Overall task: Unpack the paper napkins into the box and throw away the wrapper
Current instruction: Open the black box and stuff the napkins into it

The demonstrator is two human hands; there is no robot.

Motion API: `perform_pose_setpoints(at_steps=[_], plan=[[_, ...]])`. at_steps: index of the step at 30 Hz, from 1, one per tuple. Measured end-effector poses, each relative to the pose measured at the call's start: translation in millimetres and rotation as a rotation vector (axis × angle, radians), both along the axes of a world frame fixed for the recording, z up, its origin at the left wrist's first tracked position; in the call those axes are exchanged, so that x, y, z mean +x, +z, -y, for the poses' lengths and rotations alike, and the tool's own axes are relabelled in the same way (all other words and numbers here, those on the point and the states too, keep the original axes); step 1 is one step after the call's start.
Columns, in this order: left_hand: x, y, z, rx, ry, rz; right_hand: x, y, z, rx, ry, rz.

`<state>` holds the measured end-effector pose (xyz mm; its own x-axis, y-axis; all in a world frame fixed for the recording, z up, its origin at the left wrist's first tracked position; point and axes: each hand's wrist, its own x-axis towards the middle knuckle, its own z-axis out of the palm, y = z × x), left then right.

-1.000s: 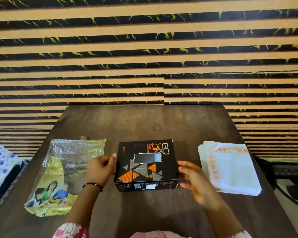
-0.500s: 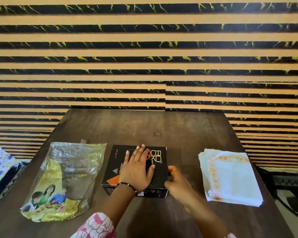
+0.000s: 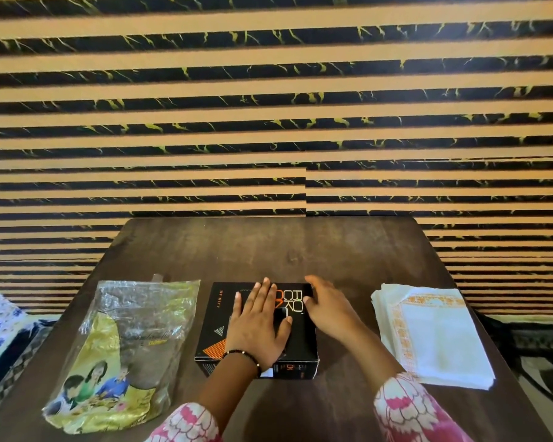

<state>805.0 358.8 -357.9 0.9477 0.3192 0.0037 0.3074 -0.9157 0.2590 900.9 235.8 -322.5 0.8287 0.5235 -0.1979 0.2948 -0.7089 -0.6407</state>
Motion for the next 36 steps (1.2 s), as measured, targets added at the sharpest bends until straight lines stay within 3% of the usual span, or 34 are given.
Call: perform_pose_setpoints(at_steps=[6, 10, 16, 19, 23, 26, 31, 36], plan=[[0.4, 2.2, 3.0, 0.040, 0.060, -0.018, 5.5, -9.3, 13.6, 0.089, 0.030, -0.040], [0.9, 3.3, 3.8, 0.061, 0.065, -0.043, 8.0, -21.8, 25.6, 0.079, 0.021, 0.041], [3.8, -1.1, 1.3, 0.080, 0.057, -0.062, 16.3, -42.5, 49.7, -0.146, -0.098, 0.069], [5.3, -2.1, 0.7, 0.081, 0.057, -0.065, 6.2, -55.5, 57.7, -0.291, -0.100, 0.212], [5.3, -2.8, 0.3, 0.092, 0.052, -0.072, -18.5, -82.0, 59.4, -0.206, -0.017, 0.359], [5.5, -2.9, 0.3, 0.087, 0.054, -0.067, -28.1, -95.8, 61.7, -0.158, -0.054, 0.244], [5.3, -3.0, -0.1, 0.080, 0.062, -0.054, -22.5, -113.9, 80.0, -0.401, -0.093, 0.276], [5.7, -5.0, -0.8, 0.079, 0.061, -0.052, -20.4, -116.3, 80.9, -0.457, -0.073, 0.270]])
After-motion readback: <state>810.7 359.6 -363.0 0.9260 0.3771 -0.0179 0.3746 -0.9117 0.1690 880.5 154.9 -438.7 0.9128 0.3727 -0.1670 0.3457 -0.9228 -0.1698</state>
